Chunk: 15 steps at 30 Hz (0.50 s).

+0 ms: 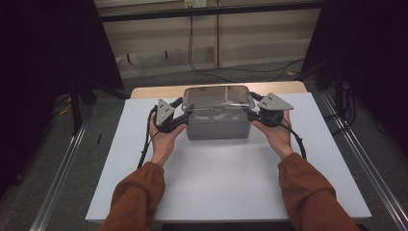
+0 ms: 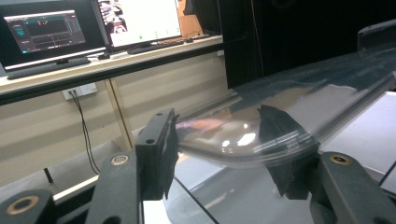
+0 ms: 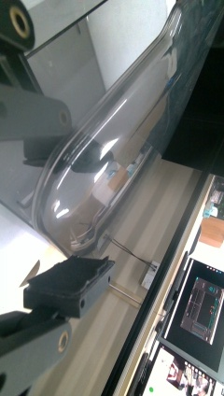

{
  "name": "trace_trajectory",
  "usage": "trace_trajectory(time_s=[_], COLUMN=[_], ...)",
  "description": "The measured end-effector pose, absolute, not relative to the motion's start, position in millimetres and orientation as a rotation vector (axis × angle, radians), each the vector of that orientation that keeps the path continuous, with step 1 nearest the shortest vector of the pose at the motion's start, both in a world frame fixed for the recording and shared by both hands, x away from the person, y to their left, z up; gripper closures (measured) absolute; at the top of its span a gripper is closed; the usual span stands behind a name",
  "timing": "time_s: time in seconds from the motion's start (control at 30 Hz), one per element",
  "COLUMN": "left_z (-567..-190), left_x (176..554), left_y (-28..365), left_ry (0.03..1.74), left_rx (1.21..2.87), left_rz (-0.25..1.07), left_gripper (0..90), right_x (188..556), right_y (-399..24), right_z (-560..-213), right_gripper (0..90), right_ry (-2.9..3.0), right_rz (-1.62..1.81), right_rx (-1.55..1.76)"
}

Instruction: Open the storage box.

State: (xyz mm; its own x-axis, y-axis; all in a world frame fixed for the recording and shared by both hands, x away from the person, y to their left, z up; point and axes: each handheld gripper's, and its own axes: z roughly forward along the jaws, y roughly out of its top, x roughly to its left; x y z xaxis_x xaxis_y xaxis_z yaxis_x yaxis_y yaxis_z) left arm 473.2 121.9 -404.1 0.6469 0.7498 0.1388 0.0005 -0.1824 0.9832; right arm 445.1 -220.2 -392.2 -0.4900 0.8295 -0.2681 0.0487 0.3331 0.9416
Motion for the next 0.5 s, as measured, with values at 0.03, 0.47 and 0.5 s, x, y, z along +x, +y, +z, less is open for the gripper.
trace_trajectory(time_s=[0.03, 0.47, 0.5], left_z=[-403.4, -393.9, -394.2], left_x=[473.7, 479.1, 480.3], left_y=[121.9, 123.1, 123.0], left_ry=[0.631, 0.642, 0.641], left_rx=[1.630, 1.606, 1.606], left_rz=[0.753, 0.764, 0.762], left_gripper=[46.8, 42.4, 42.5], right_x=[445.4, 453.1, 453.4], right_y=[-220.3, -218.9, -218.8], right_z=[-392.2, -384.1, -384.4], right_gripper=[46.7, 51.0, 51.0], right_ry=[1.795, 1.768, 1.765], right_rz=[1.239, 1.303, 1.307], right_rx=[0.783, 0.805, 0.806])
